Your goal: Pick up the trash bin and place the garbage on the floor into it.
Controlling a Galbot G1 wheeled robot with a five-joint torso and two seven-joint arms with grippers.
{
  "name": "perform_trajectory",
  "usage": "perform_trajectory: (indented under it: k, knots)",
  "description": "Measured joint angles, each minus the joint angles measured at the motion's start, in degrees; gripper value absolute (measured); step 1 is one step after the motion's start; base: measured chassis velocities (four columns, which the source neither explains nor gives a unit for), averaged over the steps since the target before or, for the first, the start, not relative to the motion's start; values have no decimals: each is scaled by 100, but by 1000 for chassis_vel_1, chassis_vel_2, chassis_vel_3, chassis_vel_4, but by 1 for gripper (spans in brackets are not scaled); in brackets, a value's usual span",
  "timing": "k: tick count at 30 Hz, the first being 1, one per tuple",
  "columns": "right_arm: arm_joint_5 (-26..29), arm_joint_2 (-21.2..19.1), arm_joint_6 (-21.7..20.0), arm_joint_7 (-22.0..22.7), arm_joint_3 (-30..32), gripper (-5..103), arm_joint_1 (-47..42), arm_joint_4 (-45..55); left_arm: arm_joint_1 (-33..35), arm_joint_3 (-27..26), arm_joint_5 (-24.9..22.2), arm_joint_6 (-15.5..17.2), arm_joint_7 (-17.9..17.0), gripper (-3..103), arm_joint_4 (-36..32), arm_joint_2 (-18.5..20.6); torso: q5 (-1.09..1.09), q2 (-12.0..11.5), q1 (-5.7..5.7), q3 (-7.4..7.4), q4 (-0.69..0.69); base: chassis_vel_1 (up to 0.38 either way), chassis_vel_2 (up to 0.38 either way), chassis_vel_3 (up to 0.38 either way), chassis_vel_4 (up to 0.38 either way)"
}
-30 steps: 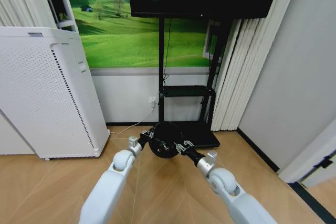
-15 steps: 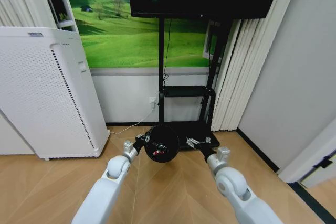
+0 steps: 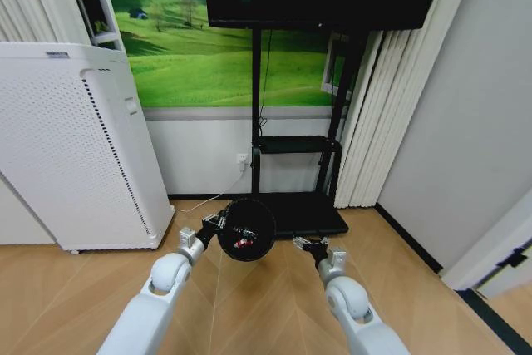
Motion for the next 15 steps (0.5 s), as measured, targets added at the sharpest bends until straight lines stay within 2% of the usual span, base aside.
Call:
perform_trajectory:
  k: [5,15]
  knots:
    - [71,-77,0,-55,5,100,-35,2,-46,33,1,0,4,7,38,-16,1,0,0,0,0,-55,-74,89,65]
    - [184,-164,26,-77,10,100,-39,1,-82,94,25,1,11,7,104,-70,2,0,0,1,-3,-173,-177,157,163]
